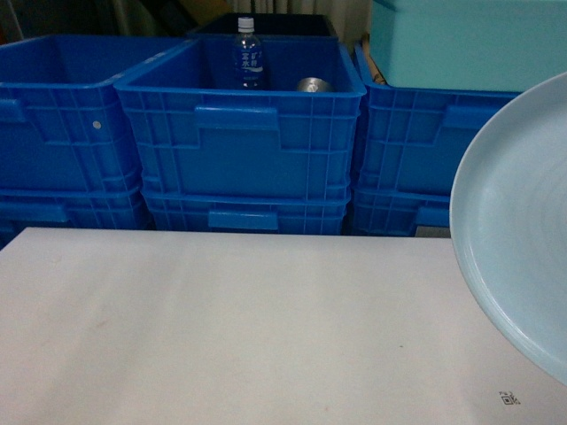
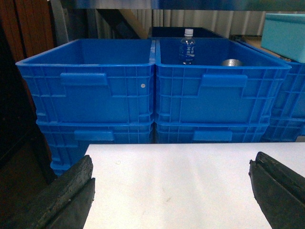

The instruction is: Place blue tray on left shelf second layer neatly

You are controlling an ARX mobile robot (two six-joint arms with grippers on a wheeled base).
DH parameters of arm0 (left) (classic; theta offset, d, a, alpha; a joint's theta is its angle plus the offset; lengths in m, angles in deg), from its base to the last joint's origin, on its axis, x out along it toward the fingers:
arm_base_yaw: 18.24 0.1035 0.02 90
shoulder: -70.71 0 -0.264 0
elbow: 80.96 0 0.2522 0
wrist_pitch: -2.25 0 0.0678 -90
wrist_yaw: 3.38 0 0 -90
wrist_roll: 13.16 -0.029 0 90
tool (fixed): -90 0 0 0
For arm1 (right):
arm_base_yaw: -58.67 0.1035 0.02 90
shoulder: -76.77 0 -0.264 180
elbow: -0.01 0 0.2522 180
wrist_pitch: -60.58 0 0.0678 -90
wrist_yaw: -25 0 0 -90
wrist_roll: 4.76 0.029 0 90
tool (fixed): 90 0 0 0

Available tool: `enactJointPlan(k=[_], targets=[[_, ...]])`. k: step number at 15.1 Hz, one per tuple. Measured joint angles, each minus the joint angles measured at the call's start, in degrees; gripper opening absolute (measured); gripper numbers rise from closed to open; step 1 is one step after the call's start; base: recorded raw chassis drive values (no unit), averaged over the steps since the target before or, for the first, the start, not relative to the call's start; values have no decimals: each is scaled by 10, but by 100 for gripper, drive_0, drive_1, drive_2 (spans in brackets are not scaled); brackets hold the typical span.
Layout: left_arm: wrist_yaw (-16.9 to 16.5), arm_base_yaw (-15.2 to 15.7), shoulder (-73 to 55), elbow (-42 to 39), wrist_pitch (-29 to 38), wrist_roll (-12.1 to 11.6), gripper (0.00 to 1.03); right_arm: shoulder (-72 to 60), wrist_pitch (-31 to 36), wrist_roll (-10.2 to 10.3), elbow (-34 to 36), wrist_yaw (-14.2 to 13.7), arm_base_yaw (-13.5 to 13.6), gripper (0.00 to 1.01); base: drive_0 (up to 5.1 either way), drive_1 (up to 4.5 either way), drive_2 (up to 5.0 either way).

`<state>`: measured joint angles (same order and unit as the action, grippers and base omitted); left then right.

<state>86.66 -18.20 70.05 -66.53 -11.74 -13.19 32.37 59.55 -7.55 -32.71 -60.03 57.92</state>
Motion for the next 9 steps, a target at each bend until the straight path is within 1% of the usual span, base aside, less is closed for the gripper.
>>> enactJointPlan(k=[2, 3, 5, 6, 9], targets=[[0, 0, 0, 0, 0, 0, 98, 0, 7, 7, 1, 2, -2, 2, 0, 0, 0], [0, 0, 0, 0, 0, 0, 98, -2, 11, 15, 1, 11, -10, 2, 0, 0, 0], [0, 0, 0, 0, 0, 0, 98, -9, 26, 41, 5, 11, -26, 2, 0, 0, 0], [0, 0, 0, 0, 0, 0, 98, -9, 26, 47, 5, 11, -26, 2, 0, 0, 0], [0, 0, 0, 0, 0, 0, 98, -9, 26, 47, 5, 11, -26, 2, 0, 0, 0]])
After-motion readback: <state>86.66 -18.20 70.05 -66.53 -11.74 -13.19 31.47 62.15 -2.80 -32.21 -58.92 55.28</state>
